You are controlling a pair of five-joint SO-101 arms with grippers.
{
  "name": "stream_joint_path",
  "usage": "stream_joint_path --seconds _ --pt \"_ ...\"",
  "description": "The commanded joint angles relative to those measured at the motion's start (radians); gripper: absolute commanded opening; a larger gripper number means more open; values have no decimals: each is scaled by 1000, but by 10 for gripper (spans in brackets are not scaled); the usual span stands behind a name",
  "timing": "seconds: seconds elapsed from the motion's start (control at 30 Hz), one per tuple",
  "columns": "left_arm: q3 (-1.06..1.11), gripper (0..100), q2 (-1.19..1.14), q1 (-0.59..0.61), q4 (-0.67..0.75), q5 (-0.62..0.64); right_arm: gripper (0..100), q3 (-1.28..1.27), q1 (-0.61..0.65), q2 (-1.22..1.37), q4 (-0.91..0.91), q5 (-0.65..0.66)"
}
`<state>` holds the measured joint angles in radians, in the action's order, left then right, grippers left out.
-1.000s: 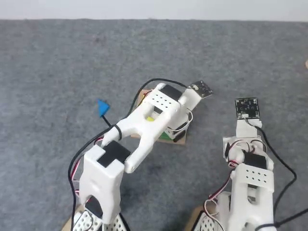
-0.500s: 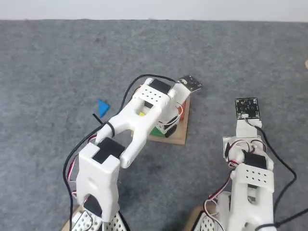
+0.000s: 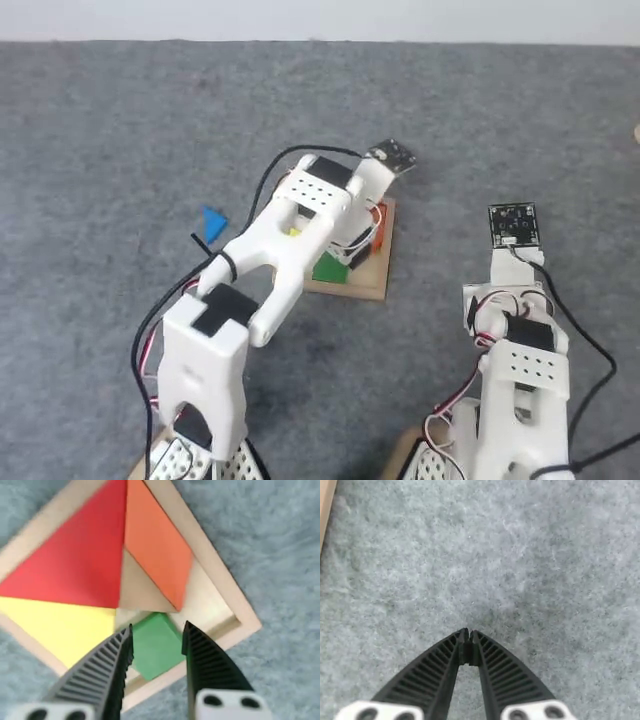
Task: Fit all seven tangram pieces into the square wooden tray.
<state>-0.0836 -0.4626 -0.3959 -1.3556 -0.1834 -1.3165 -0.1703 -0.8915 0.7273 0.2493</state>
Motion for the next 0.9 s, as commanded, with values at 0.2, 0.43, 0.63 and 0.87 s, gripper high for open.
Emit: stream_joint_path --seconds 0.2,0.43,0.63,0.87 --pt "13 160 160 51 -114 -31 23 49 12 4 -21 6" --pt "147 160 157 5 37 -37 23 49 12 4 -21 6" --pt "145 161 80 -52 144 -32 23 48 12 4 -21 6" --pt "30 159 -60 63 120 -77 23 48 12 4 -21 6"
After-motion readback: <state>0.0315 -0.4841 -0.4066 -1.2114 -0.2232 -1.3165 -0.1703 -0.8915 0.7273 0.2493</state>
